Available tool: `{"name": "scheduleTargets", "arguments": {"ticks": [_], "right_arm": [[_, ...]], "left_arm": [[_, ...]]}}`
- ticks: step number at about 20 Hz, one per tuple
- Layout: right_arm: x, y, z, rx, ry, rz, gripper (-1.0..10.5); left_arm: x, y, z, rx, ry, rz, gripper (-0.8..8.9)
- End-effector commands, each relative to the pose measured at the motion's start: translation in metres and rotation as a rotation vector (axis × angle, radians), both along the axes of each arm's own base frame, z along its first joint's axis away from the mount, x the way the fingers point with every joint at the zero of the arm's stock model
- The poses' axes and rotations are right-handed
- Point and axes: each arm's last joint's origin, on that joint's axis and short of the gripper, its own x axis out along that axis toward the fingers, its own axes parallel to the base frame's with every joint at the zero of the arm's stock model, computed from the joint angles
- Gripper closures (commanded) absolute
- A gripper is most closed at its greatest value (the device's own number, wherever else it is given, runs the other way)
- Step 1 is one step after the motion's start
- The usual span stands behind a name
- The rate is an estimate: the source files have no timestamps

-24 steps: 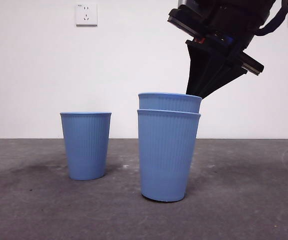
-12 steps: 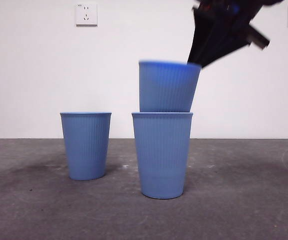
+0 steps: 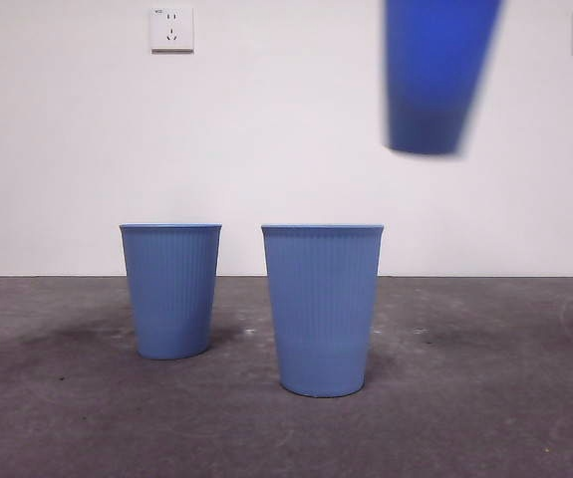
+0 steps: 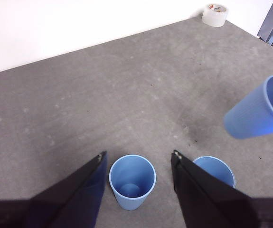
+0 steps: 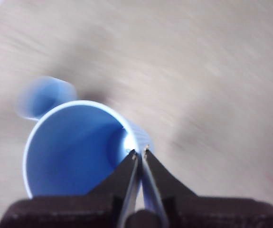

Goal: Pick up the cup on the top,put the cup on the left,pick up the cup in the middle,put the cup on the right

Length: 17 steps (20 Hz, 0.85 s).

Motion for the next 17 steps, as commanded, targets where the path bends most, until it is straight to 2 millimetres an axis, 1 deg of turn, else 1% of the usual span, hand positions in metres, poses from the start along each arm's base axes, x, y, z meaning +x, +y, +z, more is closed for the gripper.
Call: {"name": "scheduleTargets", "arguments": {"ticks": [1,4,7,10,12,14,17], "right_arm": [[0.022,-0.012,-0.015,-0.029,0.067,-0.027,9.6],[0.052,-0.015,-0.038,-0.024,0.159,-0.02,9.6],[0.081,-0.007,-0.067,-0.054,0.223,-0.007,9.6],[0.107,0.001,-0.093,-0.027,0.257,0.024,9.6],[0.118,0.003,-0.106,-0.031,0.273,0.019,9.6],[0.126,0.004,-0.118,-0.038,0.296,0.015,9.6],[0.13,0.003,-0.125,-0.052,0.313,0.004,9.6]], "left_arm": [[0.0,0.0,-0.001,0.003,0.001,-0.002,5.84],[-0.001,0.0,-0.002,0.007,0.012,-0.002,5.84],[-0.001,0.0,-0.002,0.007,0.012,-0.001,5.84],[-0.001,0.0,-0.002,0.007,0.012,-0.002,5.84],[-0.001,0.0,-0.002,0.007,0.012,-0.001,5.84],[-0.001,0.0,-0.002,0.007,0.012,-0.001,5.84],[-0.001,0.0,-0.002,0.007,0.012,-0.002,5.84]]}}
